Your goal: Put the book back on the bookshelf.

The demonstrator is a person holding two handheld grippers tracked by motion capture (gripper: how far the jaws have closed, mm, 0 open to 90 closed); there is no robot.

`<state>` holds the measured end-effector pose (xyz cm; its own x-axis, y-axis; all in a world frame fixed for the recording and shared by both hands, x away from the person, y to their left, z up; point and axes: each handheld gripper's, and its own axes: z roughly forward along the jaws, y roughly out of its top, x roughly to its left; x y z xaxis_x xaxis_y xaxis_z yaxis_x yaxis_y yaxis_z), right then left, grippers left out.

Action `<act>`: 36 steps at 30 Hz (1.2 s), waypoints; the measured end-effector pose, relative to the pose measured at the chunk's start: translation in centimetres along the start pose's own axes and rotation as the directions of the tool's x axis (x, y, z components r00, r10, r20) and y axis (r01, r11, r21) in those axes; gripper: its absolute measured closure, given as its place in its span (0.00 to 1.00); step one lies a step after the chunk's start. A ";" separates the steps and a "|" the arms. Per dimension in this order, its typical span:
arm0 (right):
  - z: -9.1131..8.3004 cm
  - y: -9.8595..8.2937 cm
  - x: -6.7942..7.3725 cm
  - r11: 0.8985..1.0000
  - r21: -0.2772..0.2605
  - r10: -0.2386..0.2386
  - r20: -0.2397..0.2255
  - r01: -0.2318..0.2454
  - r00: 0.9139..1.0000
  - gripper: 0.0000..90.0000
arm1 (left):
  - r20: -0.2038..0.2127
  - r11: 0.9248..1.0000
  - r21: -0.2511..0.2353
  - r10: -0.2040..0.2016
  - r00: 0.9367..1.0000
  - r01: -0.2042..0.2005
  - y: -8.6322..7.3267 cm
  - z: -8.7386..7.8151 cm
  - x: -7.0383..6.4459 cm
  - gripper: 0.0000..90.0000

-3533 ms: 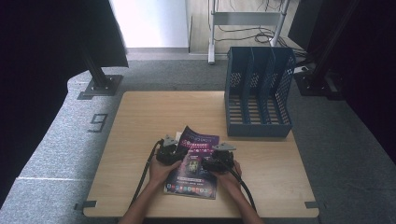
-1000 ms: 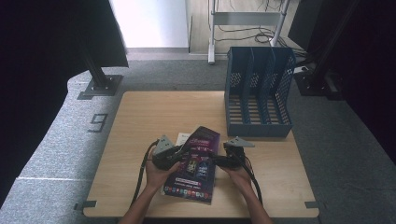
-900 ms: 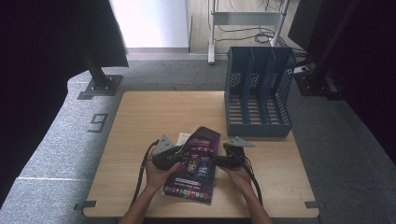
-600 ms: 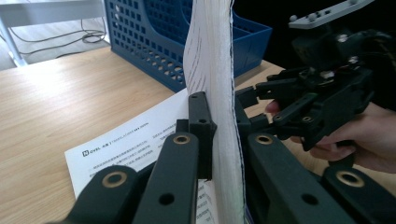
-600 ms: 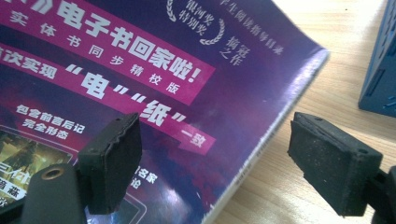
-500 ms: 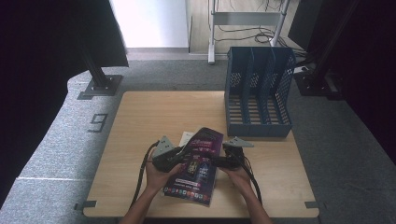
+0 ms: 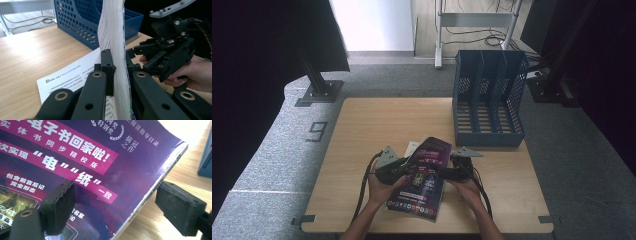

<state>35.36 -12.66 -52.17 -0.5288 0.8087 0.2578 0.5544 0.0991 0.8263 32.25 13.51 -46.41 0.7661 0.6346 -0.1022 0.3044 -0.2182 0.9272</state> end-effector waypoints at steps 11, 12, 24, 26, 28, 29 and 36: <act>0.3 -0.2 0.1 1.000 0.029 0.004 0.016 -0.004 1.000 0.20 | -0.016 0.998 0.044 -0.036 0.999 0.036 -1.1 0.8 1.2 0.95; 0.3 -0.2 0.1 1.000 0.029 0.003 0.016 -0.004 1.000 0.20 | -0.019 0.998 0.051 -0.040 0.999 0.041 -1.3 0.9 1.4 0.95; 1.1 -0.5 0.4 0.998 0.064 -0.003 0.024 0.001 1.000 0.20 | -0.042 0.988 0.123 -0.090 0.995 0.094 -3.0 2.3 2.8 0.95; 1.2 -0.5 0.5 0.998 0.067 -0.005 0.025 0.004 1.000 0.20 | -0.046 0.986 0.135 -0.093 0.995 0.099 -3.2 2.4 3.0 0.95; 1.2 -0.6 0.5 0.998 0.069 -0.003 0.022 0.001 1.000 0.21 | -0.051 0.983 0.148 -0.107 0.993 0.113 -3.4 2.6 3.2 0.95; 1.2 -0.6 0.5 0.998 0.070 -0.002 0.021 0.001 1.000 0.21 | -0.050 0.981 0.153 -0.112 0.992 0.119 -3.5 2.7 3.4 0.95; 1.4 -0.6 0.6 0.997 0.074 -0.005 0.022 0.004 1.000 0.21 | -0.056 0.974 0.178 -0.135 0.989 0.143 -4.1 3.1 4.0 0.95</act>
<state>35.66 -11.43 -53.23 -0.5175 0.8207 0.2422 0.5982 0.1446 0.7882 35.85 14.68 -51.73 0.6851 0.6987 -0.2062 0.5067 -0.2537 0.8240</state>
